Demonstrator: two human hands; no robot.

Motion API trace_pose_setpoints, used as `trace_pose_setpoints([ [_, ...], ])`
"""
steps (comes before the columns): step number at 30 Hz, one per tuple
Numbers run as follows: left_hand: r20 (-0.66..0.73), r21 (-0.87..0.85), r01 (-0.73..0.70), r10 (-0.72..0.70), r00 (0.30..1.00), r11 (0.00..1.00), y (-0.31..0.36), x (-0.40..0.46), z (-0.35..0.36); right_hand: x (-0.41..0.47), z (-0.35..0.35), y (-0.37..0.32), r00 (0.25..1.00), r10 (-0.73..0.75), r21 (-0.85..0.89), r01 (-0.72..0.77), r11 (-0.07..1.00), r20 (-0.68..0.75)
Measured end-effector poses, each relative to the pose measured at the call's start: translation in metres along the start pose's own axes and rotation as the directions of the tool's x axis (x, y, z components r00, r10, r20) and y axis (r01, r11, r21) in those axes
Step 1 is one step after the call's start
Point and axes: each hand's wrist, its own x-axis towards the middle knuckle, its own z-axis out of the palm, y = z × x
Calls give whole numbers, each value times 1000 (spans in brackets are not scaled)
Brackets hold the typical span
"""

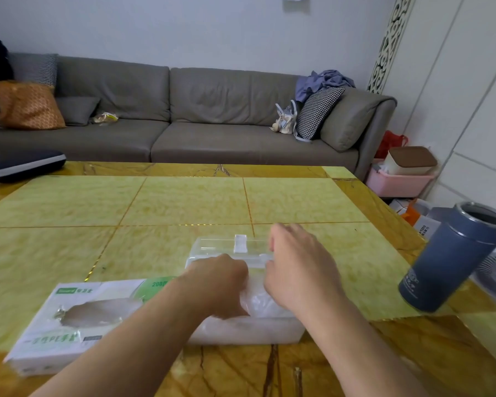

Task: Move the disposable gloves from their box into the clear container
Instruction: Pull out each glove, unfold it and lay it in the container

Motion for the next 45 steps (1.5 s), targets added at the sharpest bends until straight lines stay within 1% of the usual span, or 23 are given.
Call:
trace_pose_setpoints([
  [2,-15,41,-10,11,1000,999,0,1,2,-4,-3,-9,989,-76,138,59,989,128],
  [3,-17,54,-14,15,1000,998,0,1,3,-5,-2,-12,977,-88,154,59,986,193],
  [6,1,39,-23,23,1000,999,0,1,3,-1,4,-6,929,-56,63,35,997,366],
  [8,68,-20,-9,11,998,1000,-3,-1,-2,2,9,-1,890,-17,-26,32,999,456],
  [11,270,-110,19,11,963,994,-6,-2,-18,11,17,1,841,47,-130,28,991,539],
  [13,353,-92,24,11,936,995,-6,0,-30,17,19,-2,785,77,-164,31,986,614],
  [16,403,20,-5,-3,915,1000,0,2,-38,22,22,-3,765,84,-192,52,980,639],
  [18,418,113,-22,-27,908,993,5,1,-35,23,25,-3,740,114,-235,61,970,663],
  [21,414,173,-24,-51,909,985,10,-4,-27,28,29,-2,694,165,-304,80,949,701],
  [25,269,185,-52,1,963,981,6,-15,-14,32,35,-1,693,153,-315,113,942,705],
  [27,209,181,-84,45,977,980,3,-19,-10,32,39,0,689,148,-303,109,947,710],
  [29,194,169,-108,74,978,980,-3,-21,-10,32,42,1,691,149,-290,92,953,708],
  [31,210,129,-125,96,973,984,-10,-24,-12,30,42,0,693,153,-283,77,956,705],
  [34,174,-13,-155,155,972,988,-19,-33,-16,26,40,1,700,148,-265,61,962,698],
  [36,69,-182,-183,198,978,966,-27,-45,-19,21,38,1,728,150,-247,28,969,669],
  [37,-20,-271,-202,204,979,941,-32,-53,-21,18,36,1,753,152,-238,6,971,641],
  [38,-129,-365,-212,176,976,907,-39,-62,-22,13,34,0,784,152,-229,-14,973,601],
  [39,-239,-459,-206,104,966,864,-48,-71,-21,9,30,-1,821,145,-212,-30,977,552],
  [40,-329,-540,-182,-7,944,822,-59,-79,-18,4,25,-1,858,134,-197,-40,980,495],
  [41,-386,-594,-131,-138,912,794,-73,-88,-12,-1,19,-5,892,117,-181,-40,983,437],
  [43,-423,-633,16,-362,831,774,-99,-105,-1,-9,6,-16,946,84,-180,-28,983,313],
  [44,-410,-637,91,-436,801,766,-108,-113,4,-13,3,-23,971,44,-169,-4,986,235],
  [45,-387,-628,155,-479,788,763,-116,-121,9,-18,2,-32,987,-23,-129,44,991,157],
])
